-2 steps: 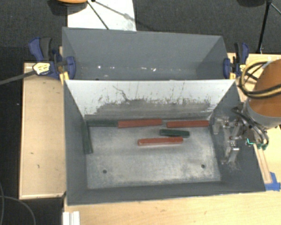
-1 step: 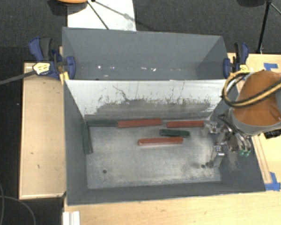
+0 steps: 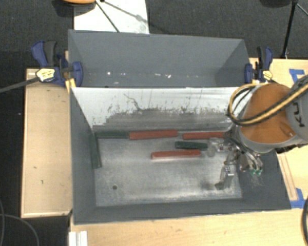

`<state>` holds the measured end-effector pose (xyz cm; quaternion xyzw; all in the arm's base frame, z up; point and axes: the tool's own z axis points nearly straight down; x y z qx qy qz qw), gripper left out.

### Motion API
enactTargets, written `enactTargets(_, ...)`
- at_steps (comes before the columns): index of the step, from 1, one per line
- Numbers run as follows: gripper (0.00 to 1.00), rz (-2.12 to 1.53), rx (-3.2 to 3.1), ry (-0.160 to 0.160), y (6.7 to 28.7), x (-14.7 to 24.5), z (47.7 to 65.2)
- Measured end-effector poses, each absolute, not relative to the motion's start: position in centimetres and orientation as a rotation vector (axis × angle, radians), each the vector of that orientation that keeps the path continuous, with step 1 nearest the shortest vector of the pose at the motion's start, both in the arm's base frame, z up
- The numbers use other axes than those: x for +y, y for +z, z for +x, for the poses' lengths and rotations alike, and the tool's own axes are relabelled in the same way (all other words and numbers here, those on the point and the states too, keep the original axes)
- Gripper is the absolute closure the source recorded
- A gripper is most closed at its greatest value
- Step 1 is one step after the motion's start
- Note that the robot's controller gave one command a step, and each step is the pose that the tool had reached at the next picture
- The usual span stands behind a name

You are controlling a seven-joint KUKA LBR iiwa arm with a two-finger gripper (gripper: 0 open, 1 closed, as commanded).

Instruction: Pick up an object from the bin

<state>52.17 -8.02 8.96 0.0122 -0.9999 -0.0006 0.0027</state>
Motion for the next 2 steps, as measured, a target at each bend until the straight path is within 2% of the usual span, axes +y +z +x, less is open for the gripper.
enactTargets(1, 0.0, 0.312, -3.129, 0.0, 10.1, -6.6, 54.4)
enactTargets(2, 0.0, 0.055, -3.145, 0.0, 10.0, -3.8, 56.2)
